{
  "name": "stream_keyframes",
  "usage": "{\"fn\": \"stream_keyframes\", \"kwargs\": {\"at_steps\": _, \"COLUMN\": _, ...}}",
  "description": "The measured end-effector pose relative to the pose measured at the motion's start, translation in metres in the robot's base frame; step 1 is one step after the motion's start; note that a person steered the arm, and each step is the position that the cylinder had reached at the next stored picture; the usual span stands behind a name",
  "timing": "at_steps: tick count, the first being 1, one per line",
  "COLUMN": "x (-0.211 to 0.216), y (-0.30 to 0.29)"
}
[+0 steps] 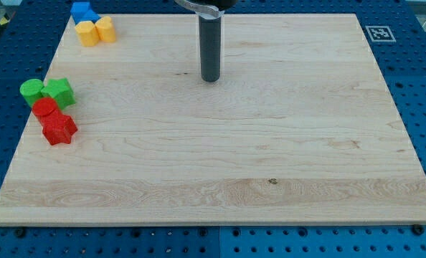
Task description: Point your arm towards center left
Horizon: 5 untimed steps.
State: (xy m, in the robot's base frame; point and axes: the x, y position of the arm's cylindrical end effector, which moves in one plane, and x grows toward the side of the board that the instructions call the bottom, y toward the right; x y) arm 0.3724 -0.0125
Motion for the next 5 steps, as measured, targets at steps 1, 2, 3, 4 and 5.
{"fn": "stream_keyframes", "kwargs": {"at_steps": 1, "x": 0.006, "y": -0.026}}
{"fn": "stream_keyframes", "kwargs": {"at_steps": 2, "x": 0.006, "y": -0.053}}
{"fn": "stream_keyframes", "kwargs": {"at_steps": 3, "x": 0.006, "y": -0.078}}
{"fn": "stream_keyframes", "kwargs": {"at_steps": 4, "x": 0.001, "y": -0.101}}
{"fn": "stream_keyframes", "kwargs": {"at_steps": 5, "x": -0.012, "y": -0.122}}
